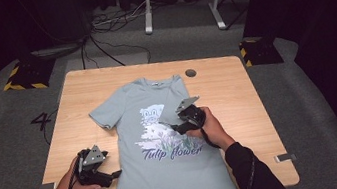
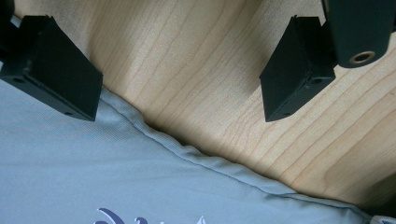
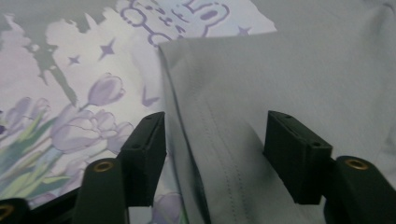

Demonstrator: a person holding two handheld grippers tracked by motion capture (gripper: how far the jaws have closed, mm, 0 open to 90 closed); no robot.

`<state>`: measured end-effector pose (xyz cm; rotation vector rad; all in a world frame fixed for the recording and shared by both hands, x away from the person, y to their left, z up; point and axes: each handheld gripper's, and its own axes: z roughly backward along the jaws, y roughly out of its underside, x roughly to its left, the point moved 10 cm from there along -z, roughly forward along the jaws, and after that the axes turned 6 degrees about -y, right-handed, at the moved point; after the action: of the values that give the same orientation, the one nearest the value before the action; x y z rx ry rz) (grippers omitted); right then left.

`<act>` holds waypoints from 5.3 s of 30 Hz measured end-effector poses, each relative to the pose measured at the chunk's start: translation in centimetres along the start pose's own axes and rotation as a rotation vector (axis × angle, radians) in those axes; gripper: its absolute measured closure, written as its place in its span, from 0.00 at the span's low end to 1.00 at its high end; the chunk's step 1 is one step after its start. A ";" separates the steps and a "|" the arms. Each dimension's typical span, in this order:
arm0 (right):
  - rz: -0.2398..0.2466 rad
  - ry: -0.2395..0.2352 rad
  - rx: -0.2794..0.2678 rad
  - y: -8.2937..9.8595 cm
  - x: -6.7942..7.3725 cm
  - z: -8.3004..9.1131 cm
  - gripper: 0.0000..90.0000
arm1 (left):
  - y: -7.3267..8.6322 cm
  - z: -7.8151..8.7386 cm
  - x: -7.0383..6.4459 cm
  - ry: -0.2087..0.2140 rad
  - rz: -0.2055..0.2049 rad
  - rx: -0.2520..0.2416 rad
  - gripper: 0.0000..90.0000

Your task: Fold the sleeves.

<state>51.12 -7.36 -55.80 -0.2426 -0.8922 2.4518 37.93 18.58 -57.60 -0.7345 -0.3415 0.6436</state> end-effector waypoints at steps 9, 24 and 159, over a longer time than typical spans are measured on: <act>-0.052 -0.016 -0.035 1.2 -0.9 -0.1 0.35 | -0.3 -0.3 -0.3 0.003 -0.003 0.000 0.14; -0.062 -0.013 -0.070 3.2 -1.3 1.5 0.34 | -0.9 0.0 1.8 -0.061 0.062 -0.002 0.22; -0.008 -0.046 -0.065 7.1 0.8 4.6 0.27 | -6.0 -6.5 16.5 -0.337 0.417 -0.034 0.95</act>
<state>46.02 -14.03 -56.81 -0.2062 -0.9923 2.4326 56.16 22.61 -56.78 -0.7354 -0.5148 1.1644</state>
